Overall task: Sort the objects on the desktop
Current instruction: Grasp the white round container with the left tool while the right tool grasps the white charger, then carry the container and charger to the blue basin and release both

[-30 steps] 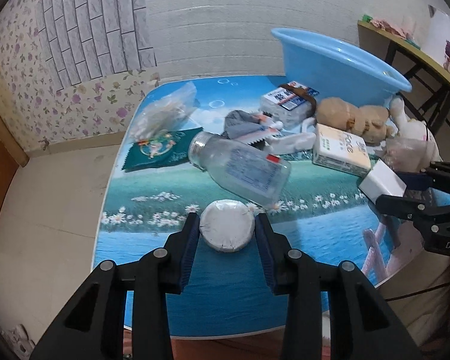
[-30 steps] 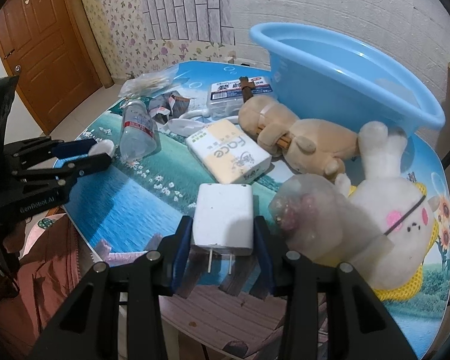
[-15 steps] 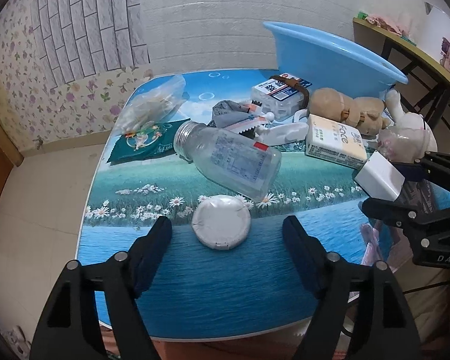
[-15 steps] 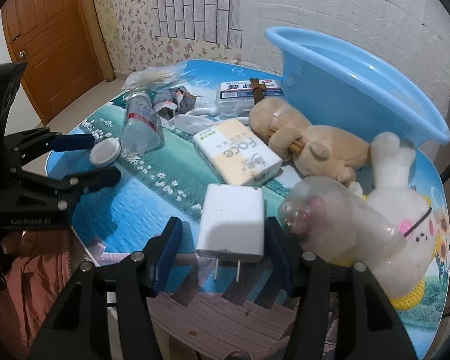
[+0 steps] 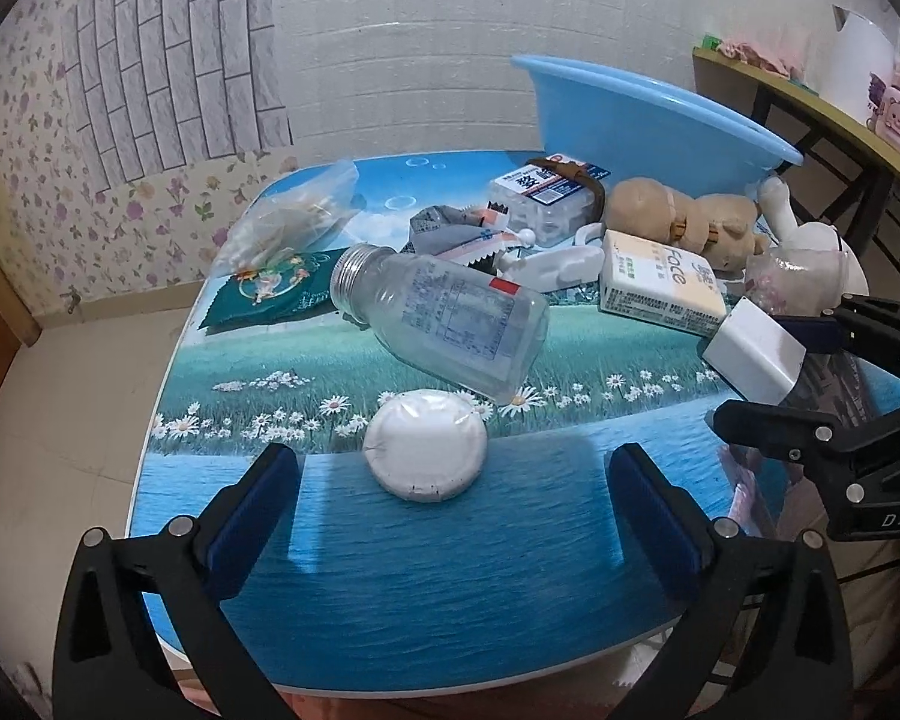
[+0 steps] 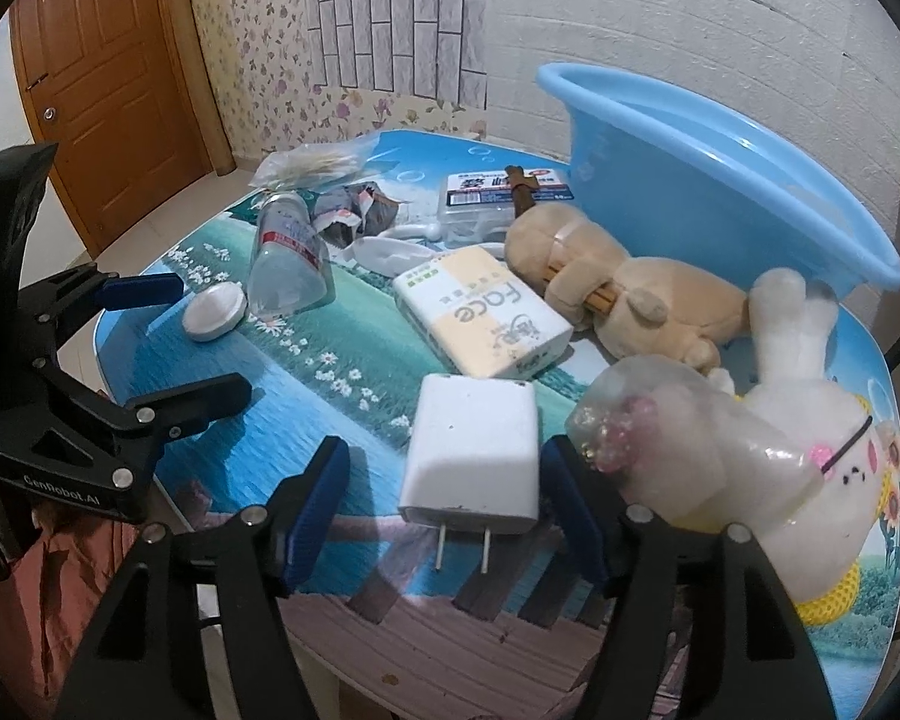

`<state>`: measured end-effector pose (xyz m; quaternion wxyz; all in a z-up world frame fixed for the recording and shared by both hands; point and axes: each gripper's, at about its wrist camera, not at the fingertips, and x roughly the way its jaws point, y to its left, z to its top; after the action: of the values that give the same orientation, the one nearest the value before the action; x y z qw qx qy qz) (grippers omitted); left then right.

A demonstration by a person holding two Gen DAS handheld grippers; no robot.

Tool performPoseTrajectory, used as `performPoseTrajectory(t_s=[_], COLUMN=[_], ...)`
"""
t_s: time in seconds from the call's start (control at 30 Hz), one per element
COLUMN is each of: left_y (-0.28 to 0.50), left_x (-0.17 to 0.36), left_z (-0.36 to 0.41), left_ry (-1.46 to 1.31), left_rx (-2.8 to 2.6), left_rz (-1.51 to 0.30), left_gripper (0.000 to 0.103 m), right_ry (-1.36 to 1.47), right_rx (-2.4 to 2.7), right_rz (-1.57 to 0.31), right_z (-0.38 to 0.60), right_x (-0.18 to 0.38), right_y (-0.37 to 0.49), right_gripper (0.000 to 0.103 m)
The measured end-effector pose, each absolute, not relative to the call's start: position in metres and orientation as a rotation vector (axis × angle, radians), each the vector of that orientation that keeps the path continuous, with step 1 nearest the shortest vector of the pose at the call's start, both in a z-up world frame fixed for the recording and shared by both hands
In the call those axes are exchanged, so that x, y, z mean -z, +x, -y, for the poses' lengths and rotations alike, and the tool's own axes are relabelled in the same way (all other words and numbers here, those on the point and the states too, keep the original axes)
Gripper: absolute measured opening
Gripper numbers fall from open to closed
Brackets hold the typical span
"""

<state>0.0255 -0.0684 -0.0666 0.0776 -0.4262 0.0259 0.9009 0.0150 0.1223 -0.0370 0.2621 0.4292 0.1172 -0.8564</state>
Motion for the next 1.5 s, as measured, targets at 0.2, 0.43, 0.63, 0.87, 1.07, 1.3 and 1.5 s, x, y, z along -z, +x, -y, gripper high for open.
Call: performPoseTrajectory(t_s=[0.2,0.43,0.63,0.87,1.07,1.3,1.5], left_y=[0.034,0.036,0.036,0.044,0.039,0.011,-0.024], left_x=[0.068,0.059,0.057,0.024,-0.008,-0.036,-0.055], left_z=[0.066,0.068,0.066,0.058,0.041,0.014,-0.017], left_ry=[-1.287,-1.227,-1.23,-1.142,-1.028,-0.945,-0.873], left_rx=[-2.702,-2.735,-2.75,-2.788,-2.774,-2.745,-2.735], left_rz=[-0.076,-0.08,-0.083,-0.096,-0.099,-0.071,-0.117], left_gripper=[0.099,0.039,0.036,0.036,0.036,0.036,0.036], right_ry=[1.146,1.142,1.139,1.048,0.973,0.864,0.84], right_rx=[2.326,2.313,2.301,2.328,2.361,2.457,2.533], right_rz=[-0.322,-0.324,-0.304,-0.269,-0.214,-0.162,-0.112], right_z=[-0.123,-0.124,-0.128,-0.135,-0.149,-0.173,-0.198], right_x=[0.036,0.034,0.032,0.01,-0.015,-0.049,-0.06], right_y=[0.016,0.017,0.02,0.028,0.025,0.005,-0.021], right_gripper=[0.054,0.038,0.038,0.038,0.038,0.038,0.038])
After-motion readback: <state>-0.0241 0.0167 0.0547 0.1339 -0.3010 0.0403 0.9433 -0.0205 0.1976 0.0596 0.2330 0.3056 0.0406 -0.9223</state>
